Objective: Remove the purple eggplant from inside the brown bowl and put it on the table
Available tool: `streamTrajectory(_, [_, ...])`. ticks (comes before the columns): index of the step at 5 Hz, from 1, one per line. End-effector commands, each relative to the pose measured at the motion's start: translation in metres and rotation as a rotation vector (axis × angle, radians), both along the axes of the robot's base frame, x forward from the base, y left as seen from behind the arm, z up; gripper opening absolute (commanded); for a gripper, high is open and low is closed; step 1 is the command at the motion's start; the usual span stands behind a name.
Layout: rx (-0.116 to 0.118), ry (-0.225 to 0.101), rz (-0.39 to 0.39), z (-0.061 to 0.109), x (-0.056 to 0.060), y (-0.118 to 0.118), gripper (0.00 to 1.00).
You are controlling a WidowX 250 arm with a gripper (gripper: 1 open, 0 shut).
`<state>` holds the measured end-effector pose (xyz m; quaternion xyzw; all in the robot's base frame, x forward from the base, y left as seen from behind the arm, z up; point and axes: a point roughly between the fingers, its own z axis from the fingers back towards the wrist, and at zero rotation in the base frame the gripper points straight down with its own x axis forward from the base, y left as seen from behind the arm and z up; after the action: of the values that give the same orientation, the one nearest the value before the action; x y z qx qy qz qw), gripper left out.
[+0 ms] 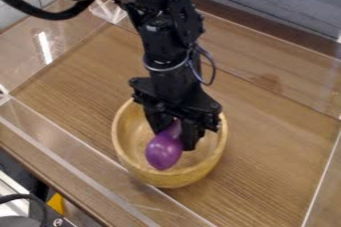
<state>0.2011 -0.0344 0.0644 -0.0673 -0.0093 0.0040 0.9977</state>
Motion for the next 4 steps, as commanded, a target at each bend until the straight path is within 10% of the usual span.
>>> streamTrajectory(1, [0.003, -0.036, -0.004, 0.0072, 0.0036, -0.0037, 0.0])
streamTrajectory(4, [0.011, -0.023, 0.013, -0.0006, 0.0, -0.008, 0.0])
